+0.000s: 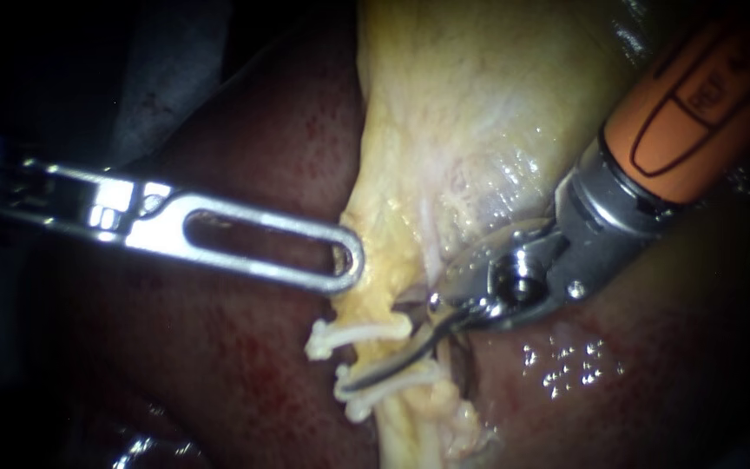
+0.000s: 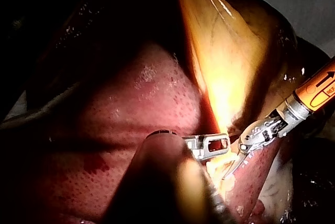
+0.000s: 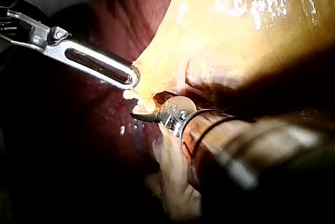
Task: Go to the cutting position left tube
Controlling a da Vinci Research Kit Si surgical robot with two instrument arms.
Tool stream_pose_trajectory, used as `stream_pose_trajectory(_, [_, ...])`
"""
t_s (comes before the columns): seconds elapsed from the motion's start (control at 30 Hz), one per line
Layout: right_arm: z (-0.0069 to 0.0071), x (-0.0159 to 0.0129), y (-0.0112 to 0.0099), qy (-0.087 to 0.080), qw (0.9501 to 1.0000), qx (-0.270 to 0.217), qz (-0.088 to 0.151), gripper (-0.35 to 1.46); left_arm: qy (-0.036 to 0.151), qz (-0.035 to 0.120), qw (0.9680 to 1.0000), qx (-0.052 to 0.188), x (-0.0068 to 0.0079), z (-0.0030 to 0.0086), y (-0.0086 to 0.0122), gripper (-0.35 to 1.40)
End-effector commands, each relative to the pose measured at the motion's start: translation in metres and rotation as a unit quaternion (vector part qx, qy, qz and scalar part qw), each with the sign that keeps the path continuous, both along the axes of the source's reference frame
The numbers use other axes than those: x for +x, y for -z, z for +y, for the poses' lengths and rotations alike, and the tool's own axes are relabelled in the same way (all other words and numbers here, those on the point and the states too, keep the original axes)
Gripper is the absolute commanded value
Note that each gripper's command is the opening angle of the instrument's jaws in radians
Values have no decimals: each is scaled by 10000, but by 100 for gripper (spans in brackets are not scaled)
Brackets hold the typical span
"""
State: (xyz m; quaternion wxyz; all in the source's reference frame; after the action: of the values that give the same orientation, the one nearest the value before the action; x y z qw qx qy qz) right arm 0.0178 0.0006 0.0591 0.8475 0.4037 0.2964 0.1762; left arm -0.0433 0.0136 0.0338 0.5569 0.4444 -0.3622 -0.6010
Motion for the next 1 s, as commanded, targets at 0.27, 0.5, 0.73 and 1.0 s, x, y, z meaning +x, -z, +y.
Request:
stream_pose_trajectory(0.27, [3, 0, 2, -21, 10000, 11, 21, 68, 2, 1, 10000, 1, 0, 0, 0, -35])
stream_pose_trajectory(0.5, [4, 0, 3, -50, 10000, 43, 29, 59, 2, 1, 10000, 1, 0, 0, 0, -35])
stream_pose_trajectory(0.73, [4, 0, 3, -48, 10000, 43, 31, 41, 2, 2, 10000, 0, 0, 0, 0, -35])
stream_pose_trajectory(1.0, [3, 0, 2, -46, 10000, 42, 31, 32, 2, 2, 10000, 0, 0, 0, 0, -35])
